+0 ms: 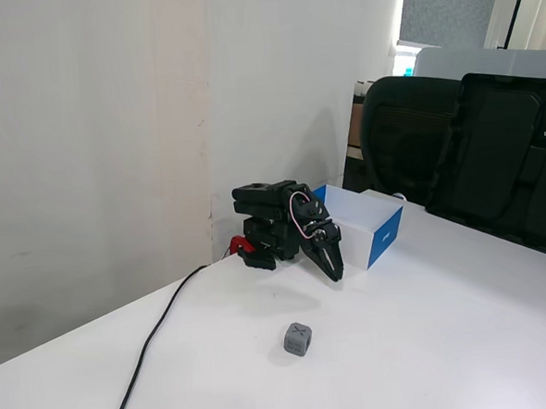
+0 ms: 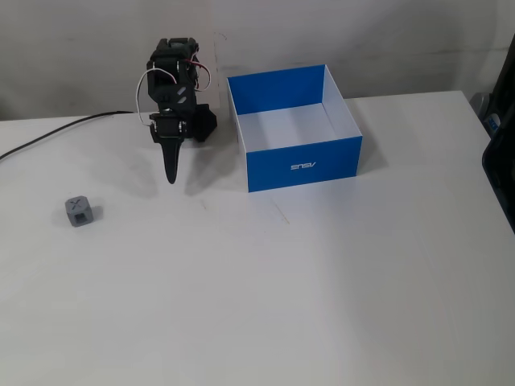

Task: Grasp the gray block and put it in the box.

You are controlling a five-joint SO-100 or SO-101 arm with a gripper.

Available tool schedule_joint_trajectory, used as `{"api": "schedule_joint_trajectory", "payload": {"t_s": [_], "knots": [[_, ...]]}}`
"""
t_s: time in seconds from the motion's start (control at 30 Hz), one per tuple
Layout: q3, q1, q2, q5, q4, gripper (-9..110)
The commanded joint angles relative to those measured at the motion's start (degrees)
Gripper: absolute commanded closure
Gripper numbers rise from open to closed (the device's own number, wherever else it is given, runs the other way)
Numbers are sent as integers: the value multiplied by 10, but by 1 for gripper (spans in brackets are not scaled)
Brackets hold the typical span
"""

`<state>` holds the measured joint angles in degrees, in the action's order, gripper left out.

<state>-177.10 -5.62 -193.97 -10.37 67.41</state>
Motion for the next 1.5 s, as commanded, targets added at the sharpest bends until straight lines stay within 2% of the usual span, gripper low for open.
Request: {"api": "schedule_joint_trajectory", "payload": {"t_s": [0.0, 0.73, 1.07, 1.47], "knots": [[-11, -1, -5, 3, -1, 101], [53, -78, -5, 127, -18, 101], [65, -155, -5, 207, -75, 101], [59, -209, -5, 307, -99, 87]]}}
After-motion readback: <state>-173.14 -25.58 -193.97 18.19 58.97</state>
